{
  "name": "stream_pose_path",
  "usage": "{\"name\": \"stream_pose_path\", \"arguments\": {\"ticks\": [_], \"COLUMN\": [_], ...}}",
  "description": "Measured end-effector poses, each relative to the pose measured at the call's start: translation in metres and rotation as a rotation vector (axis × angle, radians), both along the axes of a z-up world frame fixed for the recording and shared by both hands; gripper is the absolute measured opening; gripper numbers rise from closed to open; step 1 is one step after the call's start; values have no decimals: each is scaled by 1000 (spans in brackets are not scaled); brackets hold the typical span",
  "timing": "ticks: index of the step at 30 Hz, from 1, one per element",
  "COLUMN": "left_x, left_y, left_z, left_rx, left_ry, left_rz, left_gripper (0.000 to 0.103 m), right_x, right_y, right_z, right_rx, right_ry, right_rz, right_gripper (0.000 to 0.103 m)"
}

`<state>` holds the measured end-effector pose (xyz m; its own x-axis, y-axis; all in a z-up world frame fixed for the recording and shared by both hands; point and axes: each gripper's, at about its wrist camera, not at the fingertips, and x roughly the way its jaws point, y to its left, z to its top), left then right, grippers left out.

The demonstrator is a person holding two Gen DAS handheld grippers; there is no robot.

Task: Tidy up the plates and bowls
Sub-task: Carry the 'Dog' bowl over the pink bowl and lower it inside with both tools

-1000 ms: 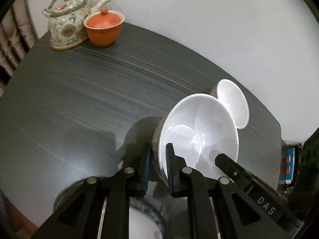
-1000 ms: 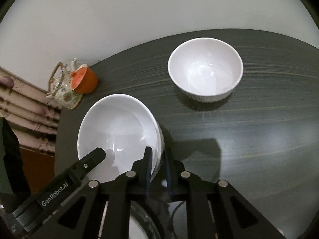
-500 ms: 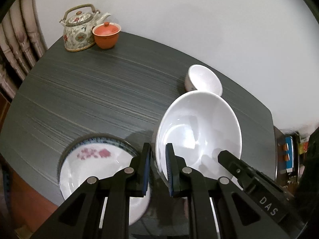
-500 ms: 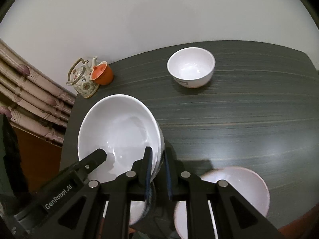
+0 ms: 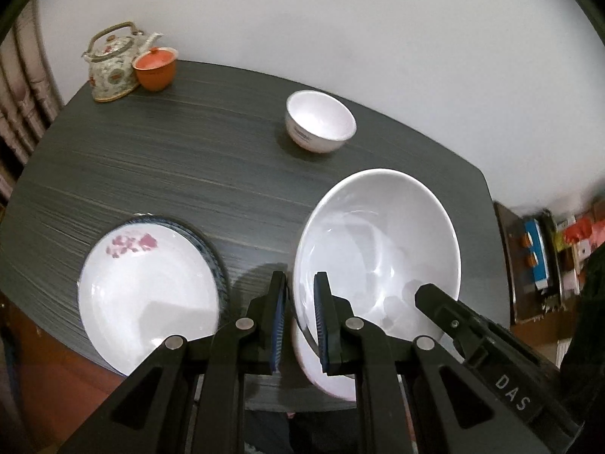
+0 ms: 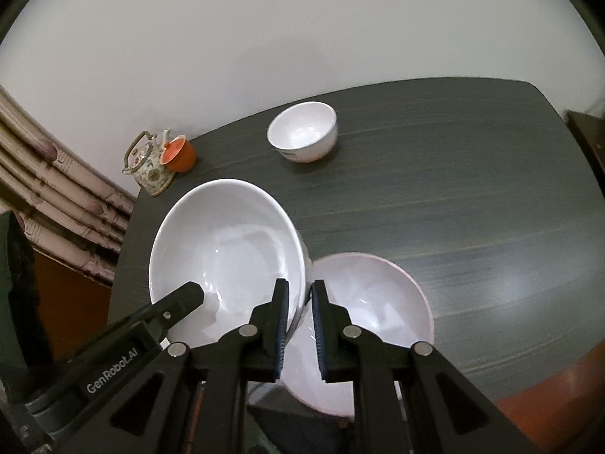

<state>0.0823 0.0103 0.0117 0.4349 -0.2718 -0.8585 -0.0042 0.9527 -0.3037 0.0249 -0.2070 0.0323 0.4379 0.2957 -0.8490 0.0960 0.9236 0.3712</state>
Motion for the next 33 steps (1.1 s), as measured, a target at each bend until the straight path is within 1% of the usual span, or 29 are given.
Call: {"name": "stream_pose_path", "arguments": {"ticks": [4, 7, 12, 14, 19, 23, 26, 33], "left_x": [-9, -11, -10, -9, -5, -3, 0, 3], "left_y": [-21, -34, -46, -49, -56, -58, -62, -69], "left_z": [-9, -22, -43, -49, -64, -73, -76, -81], "left_rx": [8, 15, 30, 39, 71, 81, 111, 126], "left_ry": [26, 61, 122, 135, 165, 195, 195, 212], "left_rz": [-40, -59, -78, -80, -99, -105, -120, -136], "left_gripper": [12, 12, 12, 12, 12, 12, 12, 12], "right_x": [-12, -19, -23, -22, -18, -12, -9, -8], "right_y": [-15, -24, -30, -30, -28, -25, -26, -29], "right_z": [-15, -28, -53, -60, -72, -79, -83, -87], "right_rx": [-5, -8, -12, -15, -31, -34, -33, -31], "right_ry": [34, 65, 131, 144, 174, 185, 195, 212], "right_rz": [-29, -39, -50, -45, -46, -45, -44, -41], "right_gripper": [13, 13, 13, 13, 13, 13, 13, 14]}}
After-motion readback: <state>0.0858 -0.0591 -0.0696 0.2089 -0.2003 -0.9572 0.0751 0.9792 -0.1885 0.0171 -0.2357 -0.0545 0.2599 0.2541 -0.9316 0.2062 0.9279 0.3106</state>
